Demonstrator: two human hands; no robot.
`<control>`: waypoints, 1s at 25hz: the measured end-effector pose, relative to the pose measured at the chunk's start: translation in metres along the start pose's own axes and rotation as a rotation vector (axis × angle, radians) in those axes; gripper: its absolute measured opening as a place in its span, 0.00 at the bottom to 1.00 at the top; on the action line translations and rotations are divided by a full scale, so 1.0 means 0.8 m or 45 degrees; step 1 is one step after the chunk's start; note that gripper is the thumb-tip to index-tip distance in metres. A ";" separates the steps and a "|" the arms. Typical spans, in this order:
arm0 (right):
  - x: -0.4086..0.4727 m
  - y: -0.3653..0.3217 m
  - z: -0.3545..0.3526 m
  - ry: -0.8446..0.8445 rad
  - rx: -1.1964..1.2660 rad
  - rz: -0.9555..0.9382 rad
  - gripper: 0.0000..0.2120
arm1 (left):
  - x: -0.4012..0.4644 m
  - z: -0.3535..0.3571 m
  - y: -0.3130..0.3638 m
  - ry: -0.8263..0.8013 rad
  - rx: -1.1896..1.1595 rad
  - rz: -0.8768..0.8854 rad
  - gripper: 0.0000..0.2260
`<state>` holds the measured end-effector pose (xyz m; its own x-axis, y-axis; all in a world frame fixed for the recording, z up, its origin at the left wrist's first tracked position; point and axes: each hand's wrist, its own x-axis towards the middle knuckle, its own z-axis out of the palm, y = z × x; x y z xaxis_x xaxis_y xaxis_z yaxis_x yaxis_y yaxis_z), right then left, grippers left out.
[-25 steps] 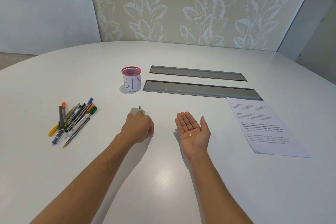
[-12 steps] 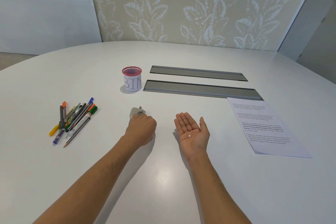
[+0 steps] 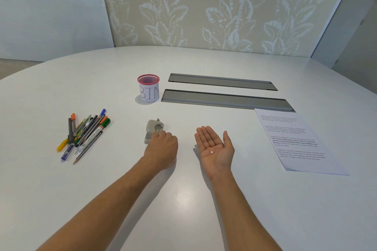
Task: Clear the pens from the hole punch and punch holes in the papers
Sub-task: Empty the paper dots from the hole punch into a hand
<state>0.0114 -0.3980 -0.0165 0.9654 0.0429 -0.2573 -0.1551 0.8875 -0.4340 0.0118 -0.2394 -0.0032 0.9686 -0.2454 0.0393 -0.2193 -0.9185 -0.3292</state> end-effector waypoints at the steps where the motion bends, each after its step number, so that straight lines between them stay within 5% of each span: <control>1: 0.000 0.000 0.000 0.000 0.002 0.001 0.26 | -0.001 0.001 0.001 -0.007 -0.007 -0.001 0.11; 8: -0.005 0.000 -0.001 0.002 0.001 0.005 0.26 | -0.006 0.003 0.003 -0.006 -0.182 -0.026 0.10; 17: -0.007 0.003 0.012 0.034 -0.031 0.036 0.25 | -0.009 -0.060 0.038 0.400 -0.968 0.191 0.04; 25: -0.008 0.001 0.018 -0.036 -0.107 0.034 0.30 | 0.000 -0.073 0.055 0.463 -1.058 0.230 0.02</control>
<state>0.0079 -0.3904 -0.0025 0.9659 0.0803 -0.2460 -0.1971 0.8441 -0.4987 -0.0044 -0.2975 0.0372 0.8460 -0.3597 0.3937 -0.5132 -0.7495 0.4181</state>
